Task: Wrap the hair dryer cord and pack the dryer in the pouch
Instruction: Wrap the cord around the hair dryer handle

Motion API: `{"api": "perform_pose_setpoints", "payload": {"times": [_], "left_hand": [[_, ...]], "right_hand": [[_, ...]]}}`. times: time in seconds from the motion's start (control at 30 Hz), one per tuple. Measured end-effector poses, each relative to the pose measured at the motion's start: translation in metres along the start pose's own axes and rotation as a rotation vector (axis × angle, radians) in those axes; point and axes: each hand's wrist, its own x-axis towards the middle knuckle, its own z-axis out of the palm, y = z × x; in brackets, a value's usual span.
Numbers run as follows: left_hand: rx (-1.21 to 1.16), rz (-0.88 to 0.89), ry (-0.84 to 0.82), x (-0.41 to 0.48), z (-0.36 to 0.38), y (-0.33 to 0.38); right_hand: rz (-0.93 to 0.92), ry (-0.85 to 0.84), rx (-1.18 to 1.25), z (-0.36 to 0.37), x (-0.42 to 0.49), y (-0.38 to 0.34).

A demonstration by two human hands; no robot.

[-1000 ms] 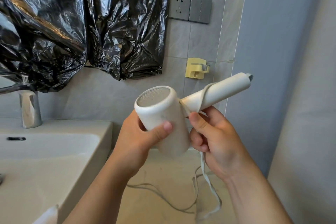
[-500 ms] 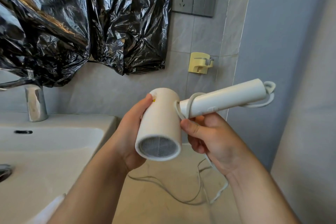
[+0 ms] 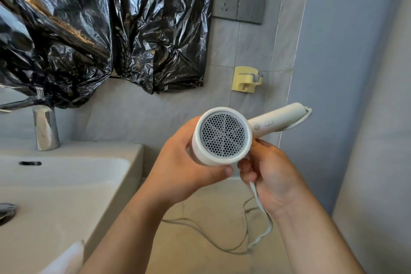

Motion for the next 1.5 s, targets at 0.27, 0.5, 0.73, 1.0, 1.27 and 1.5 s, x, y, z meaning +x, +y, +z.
{"api": "perform_pose_setpoints", "payload": {"times": [0.27,0.5,0.73,1.0,1.27,1.5], "left_hand": [[-0.227,-0.061,0.108,-0.002,-0.006,-0.002],[-0.456,-0.222,0.184,-0.001,0.004,-0.004],[-0.578,-0.427,0.215,0.000,0.007,0.003],[-0.857,-0.677,0.181,0.001,0.004,0.002],[-0.964,-0.856,0.199,-0.003,-0.004,-0.003],[-0.885,-0.825,-0.002,-0.005,-0.011,-0.011]], "right_hand": [[-0.086,-0.098,-0.191,0.000,-0.009,-0.003],[-0.150,-0.278,-0.224,-0.007,-0.008,-0.002],[-0.161,-0.314,-0.433,-0.020,-0.005,-0.005],[-0.052,-0.439,-0.517,-0.041,-0.005,-0.013],[-0.078,-0.326,-0.182,-0.049,0.008,-0.001],[0.185,-0.415,0.089,-0.066,0.007,-0.007]]}}
